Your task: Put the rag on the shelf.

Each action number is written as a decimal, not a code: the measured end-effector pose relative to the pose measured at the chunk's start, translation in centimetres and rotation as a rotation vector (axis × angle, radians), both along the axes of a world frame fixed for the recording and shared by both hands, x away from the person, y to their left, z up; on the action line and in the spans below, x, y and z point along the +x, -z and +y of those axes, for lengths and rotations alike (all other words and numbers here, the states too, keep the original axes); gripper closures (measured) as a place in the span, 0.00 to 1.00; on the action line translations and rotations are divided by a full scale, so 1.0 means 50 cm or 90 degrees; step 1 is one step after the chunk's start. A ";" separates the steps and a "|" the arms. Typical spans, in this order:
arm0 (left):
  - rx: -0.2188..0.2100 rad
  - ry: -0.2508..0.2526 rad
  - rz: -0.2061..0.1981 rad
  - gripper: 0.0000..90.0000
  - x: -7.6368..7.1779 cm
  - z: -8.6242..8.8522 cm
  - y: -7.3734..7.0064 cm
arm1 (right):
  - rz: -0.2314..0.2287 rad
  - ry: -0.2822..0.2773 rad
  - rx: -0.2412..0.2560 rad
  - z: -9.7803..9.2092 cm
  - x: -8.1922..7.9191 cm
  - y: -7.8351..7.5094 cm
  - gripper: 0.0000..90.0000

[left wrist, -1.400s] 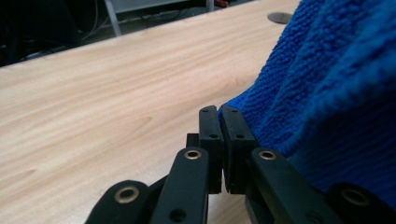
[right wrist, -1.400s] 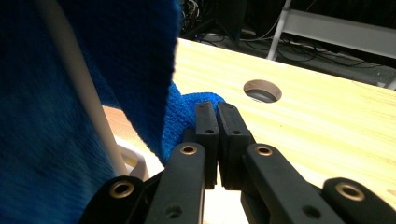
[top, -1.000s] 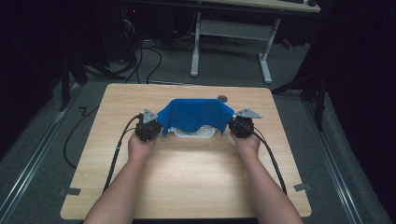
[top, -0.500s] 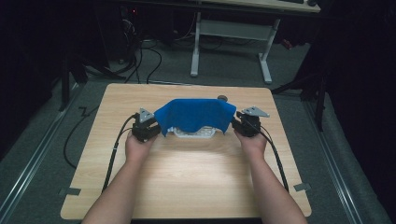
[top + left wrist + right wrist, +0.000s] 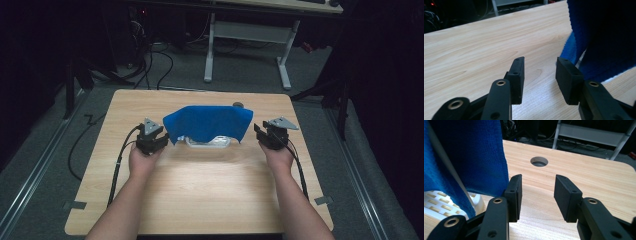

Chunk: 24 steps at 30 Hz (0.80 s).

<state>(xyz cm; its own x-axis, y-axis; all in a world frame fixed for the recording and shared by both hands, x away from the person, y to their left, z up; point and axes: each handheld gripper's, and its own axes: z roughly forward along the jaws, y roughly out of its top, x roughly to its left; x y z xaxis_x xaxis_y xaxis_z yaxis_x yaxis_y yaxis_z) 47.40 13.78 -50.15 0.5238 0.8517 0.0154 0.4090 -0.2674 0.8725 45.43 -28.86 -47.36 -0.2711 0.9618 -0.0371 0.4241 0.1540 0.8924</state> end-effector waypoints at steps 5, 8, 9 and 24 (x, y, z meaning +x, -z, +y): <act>0.000 -0.013 -0.003 0.63 -0.013 0.013 -0.001 | 0.007 -0.001 -0.008 -0.005 -0.012 0.000 0.63; 0.002 -0.022 -0.004 0.61 -0.025 0.024 -0.003 | 0.007 -0.007 -0.012 -0.006 -0.022 -0.003 0.61; 0.001 -0.024 -0.003 0.60 -0.028 0.026 -0.003 | -0.006 -0.011 -0.010 -0.006 -0.029 -0.004 0.61; -0.009 -0.026 0.016 0.56 -0.088 0.059 0.000 | -0.022 -0.030 -0.026 -0.008 -0.087 -0.029 0.55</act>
